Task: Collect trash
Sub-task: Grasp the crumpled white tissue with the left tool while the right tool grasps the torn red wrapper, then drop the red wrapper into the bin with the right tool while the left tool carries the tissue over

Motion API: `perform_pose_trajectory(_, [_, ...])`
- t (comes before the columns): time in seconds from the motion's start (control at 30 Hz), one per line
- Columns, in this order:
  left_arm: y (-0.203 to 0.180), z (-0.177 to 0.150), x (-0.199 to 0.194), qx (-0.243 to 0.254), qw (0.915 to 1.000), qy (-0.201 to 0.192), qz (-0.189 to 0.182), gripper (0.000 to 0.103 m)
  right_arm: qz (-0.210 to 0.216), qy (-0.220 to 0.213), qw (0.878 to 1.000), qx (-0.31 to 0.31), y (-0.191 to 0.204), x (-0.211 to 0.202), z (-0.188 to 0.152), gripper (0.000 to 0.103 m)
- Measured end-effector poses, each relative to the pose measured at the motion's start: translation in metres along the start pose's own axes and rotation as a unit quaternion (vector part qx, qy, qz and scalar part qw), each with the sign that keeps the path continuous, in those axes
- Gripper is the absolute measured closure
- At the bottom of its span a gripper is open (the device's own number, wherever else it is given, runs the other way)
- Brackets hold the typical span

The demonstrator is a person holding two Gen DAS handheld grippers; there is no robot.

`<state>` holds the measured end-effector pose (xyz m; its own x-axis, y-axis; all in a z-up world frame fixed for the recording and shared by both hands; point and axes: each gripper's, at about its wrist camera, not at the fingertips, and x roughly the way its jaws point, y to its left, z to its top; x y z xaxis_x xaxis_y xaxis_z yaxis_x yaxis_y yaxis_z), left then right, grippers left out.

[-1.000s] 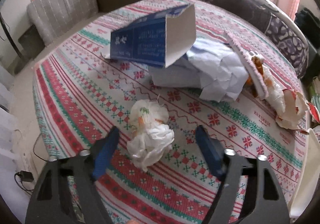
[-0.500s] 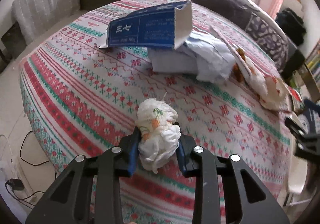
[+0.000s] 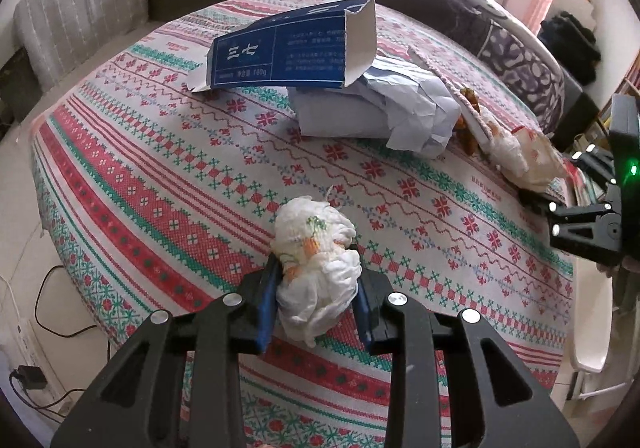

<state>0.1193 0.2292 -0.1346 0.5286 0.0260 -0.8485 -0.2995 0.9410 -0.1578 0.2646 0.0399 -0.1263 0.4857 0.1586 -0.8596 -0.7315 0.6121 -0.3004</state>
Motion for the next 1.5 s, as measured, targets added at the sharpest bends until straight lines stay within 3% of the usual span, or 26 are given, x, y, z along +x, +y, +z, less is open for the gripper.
perform_pose_trajectory(0.1, [0.001, 0.001, 0.001, -0.004, 1.0000, -0.002, -0.004, 0.071, 0.003, -0.008, 0.999, 0.036, 0.001, -0.004, -0.001, 0.064])
perform_pose_trajectory(0.23, [0.005, 0.002, -0.001, -0.020, 0.9997, -0.001, -0.013, 0.071, 0.048, -0.027, 0.990, 0.132, -0.004, -0.021, -0.007, 0.070])
perform_pose_trajectory(0.3, [0.007, 0.002, -0.003, -0.025, 0.9996, -0.001, -0.015, 0.071, 0.051, -0.032, 0.985, 0.164, -0.002, -0.027, -0.013, 0.071])
perform_pose_trajectory(0.57, [0.005, -0.002, -0.024, -0.026, 0.9993, -0.018, -0.018, 0.071, 0.031, -0.045, 0.973, 0.226, 0.019, -0.052, -0.039, 0.072])
perform_pose_trajectory(0.9, [-0.001, -0.009, -0.053, -0.022, 0.9988, -0.037, -0.023, 0.071, 0.040, -0.076, 0.947, 0.309, 0.027, -0.091, -0.068, 0.072])
perform_pose_trajectory(1.5, [-0.030, -0.025, -0.086, 0.013, 0.9977, -0.056, -0.034, 0.071, -0.009, -0.104, 0.896, 0.432, 0.015, -0.144, -0.143, 0.068])
